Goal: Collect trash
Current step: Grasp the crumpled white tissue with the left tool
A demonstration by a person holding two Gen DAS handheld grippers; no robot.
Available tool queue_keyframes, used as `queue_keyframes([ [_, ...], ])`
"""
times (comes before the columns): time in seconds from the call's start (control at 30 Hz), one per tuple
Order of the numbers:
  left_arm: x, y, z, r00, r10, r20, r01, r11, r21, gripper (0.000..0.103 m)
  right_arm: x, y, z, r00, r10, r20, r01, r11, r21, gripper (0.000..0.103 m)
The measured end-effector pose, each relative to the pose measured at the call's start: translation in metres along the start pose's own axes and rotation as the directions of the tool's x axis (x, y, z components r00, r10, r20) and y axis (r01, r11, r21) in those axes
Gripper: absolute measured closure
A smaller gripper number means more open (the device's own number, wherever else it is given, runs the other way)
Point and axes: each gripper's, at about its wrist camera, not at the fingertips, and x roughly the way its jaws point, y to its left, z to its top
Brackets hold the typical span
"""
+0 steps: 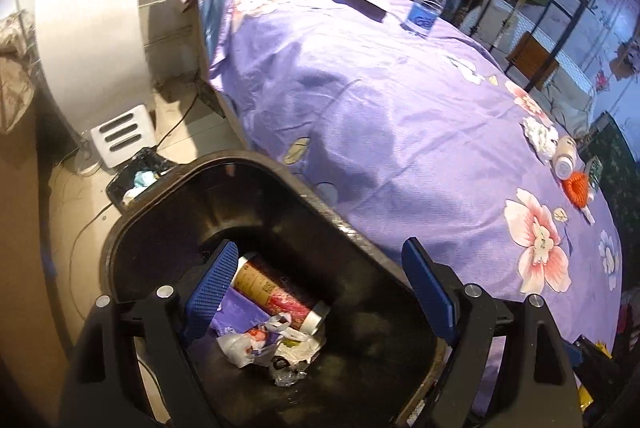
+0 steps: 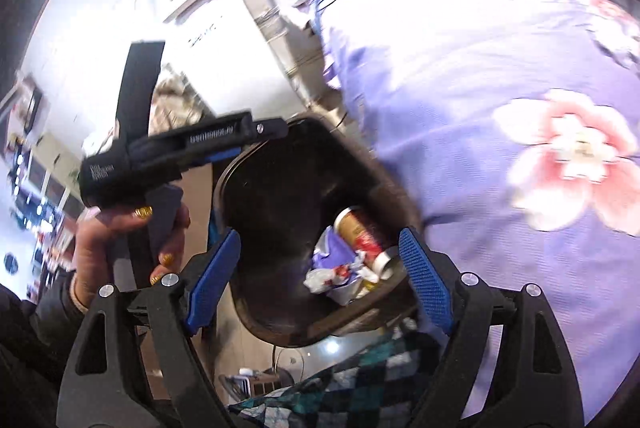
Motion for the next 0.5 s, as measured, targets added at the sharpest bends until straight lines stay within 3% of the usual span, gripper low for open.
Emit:
queue_keyframes([
  [0.17, 0.011, -0.073, 0.007, 0.993, -0.115, -0.034, 0.119, 0.976, 0.184, 0.021, -0.046, -0.04, 0.0, 0.996, -0.087, 0.025, 0.084, 0.992, 0.09, 0.022],
  [0.33, 0.021, -0.154, 0.016, 0.978, -0.201, -0.054, 0.207, 0.899, 0.387, 0.018, -0.091, -0.085, 0.001, 0.981, -0.188, 0.044, 0.177, 0.968, 0.176, 0.022],
  [0.5, 0.048, -0.226, 0.039, 0.958, -0.273, -0.092, 0.284, 0.842, 0.46, 0.018, -0.139, -0.13, 0.011, 0.958, -0.278, 0.063, 0.256, 0.936, 0.242, 0.022],
])
